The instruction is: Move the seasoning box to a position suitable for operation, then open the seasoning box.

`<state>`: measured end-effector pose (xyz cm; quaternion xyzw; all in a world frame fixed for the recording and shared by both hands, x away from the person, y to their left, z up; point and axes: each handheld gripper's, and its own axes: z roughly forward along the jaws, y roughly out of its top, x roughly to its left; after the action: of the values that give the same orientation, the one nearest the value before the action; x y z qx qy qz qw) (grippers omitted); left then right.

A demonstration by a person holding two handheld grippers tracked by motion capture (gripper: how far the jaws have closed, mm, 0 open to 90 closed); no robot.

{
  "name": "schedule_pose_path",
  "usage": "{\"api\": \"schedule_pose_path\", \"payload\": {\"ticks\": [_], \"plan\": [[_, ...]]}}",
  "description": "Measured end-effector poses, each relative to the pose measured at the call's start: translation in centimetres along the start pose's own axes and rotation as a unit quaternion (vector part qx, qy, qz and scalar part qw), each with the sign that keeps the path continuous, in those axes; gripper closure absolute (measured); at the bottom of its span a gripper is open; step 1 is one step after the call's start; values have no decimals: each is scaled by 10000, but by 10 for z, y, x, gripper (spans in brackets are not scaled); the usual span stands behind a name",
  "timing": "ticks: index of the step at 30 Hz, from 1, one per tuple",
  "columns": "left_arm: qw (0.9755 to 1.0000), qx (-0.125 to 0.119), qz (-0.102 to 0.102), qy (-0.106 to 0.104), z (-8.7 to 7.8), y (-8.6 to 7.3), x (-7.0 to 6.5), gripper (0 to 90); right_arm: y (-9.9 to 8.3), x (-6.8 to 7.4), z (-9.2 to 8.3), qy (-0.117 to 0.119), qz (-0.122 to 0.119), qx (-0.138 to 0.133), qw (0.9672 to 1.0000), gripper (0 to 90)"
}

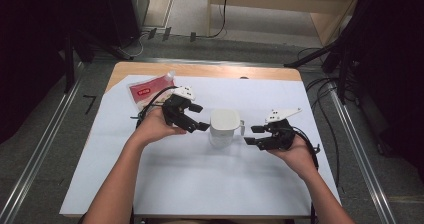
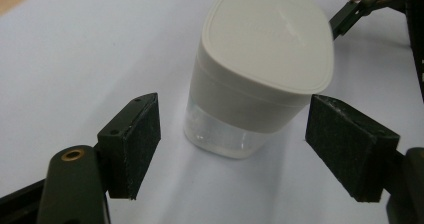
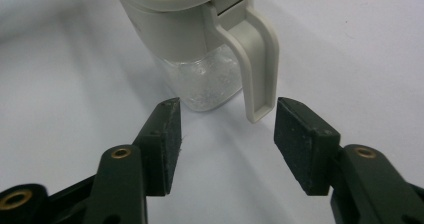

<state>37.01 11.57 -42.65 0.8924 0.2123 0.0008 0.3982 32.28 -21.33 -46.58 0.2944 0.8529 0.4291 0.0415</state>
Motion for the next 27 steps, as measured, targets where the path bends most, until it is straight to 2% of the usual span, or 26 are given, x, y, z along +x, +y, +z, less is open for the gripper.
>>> {"api": "schedule_pose_path", "payload": {"ticks": [2,4,7,13,15,18,21,24,25,27], "plan": [[10000,79,34,-42,3,-1,-1,218,-1,0,-1,-36,0,0,10000,443],[9998,195,95,3,6,-2,-3,202,-2,-1,-1,-40,25,45,10000,443],[9996,225,144,16,8,-1,-5,200,-4,-2,-2,-91,57,59,9999,442],[9996,210,175,69,14,0,-8,157,-4,-3,-2,-118,47,32,9999,443],[9997,226,71,17,19,-1,-8,144,-3,-3,-1,-122,80,11,9999,446],[9997,243,70,-52,22,-1,-8,144,-3,-3,0,-126,60,8,9999,448],[9995,263,166,7,24,0,-9,147,-3,-3,1,-124,33,24,9999,450],[9993,300,209,-18,26,0,-9,147,-3,-4,2,-126,67,32,9999,452],[9996,222,181,-67,27,0,-10,149,-3,-4,2,-127,62,43,9999,452],[9994,218,237,-116,28,2,-10,151,-3,-3,2,-124,46,37,9999,453]]}}
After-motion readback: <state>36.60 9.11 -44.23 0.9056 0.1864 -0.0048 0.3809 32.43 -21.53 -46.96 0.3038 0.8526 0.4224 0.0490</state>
